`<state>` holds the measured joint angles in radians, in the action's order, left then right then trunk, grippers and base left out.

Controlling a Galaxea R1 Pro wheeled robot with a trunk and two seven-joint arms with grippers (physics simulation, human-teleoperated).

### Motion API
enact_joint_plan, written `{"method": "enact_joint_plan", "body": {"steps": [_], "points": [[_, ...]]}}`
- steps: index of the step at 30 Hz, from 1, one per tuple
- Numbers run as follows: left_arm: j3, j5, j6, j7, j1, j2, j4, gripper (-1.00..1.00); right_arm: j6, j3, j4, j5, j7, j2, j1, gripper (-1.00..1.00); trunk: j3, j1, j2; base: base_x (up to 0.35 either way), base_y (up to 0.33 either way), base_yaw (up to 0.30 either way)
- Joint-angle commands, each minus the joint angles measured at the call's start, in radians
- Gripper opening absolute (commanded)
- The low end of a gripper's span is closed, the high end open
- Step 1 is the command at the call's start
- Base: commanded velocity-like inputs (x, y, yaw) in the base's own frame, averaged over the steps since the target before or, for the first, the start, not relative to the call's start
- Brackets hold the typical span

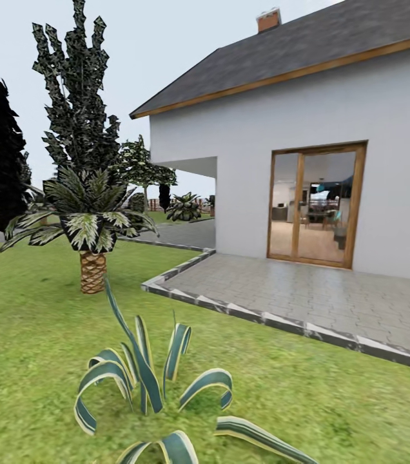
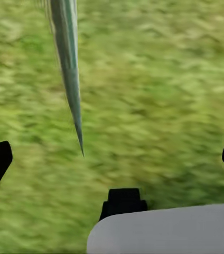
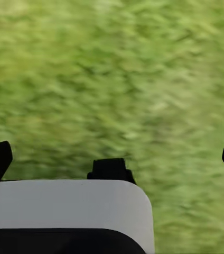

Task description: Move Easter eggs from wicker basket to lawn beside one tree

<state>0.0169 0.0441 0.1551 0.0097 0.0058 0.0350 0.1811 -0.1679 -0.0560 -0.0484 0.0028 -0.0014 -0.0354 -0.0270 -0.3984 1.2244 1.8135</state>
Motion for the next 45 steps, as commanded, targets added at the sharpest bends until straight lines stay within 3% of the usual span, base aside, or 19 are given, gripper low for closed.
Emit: {"method": "enact_joint_plan", "body": {"steps": [1, 45], "points": [[0.002, 0.004, 0.001, 0.001, 0.000, 0.000, 0.001, 1.00, -0.004, -0.005, 0.001, 0.000, 0.000, 0.000, -0.001, 1.00, -0.001, 0.000, 0.001, -0.008, 0.319, 0.000], [0.002, 0.004, 0.001, 0.001, 0.000, 0.000, 0.003, 1.00, -0.004, -0.005, 0.001, 0.000, 0.000, -0.001, -0.001, 1.00, -0.001, 0.000, 0.001, 0.047, 0.324, 0.000]]}}
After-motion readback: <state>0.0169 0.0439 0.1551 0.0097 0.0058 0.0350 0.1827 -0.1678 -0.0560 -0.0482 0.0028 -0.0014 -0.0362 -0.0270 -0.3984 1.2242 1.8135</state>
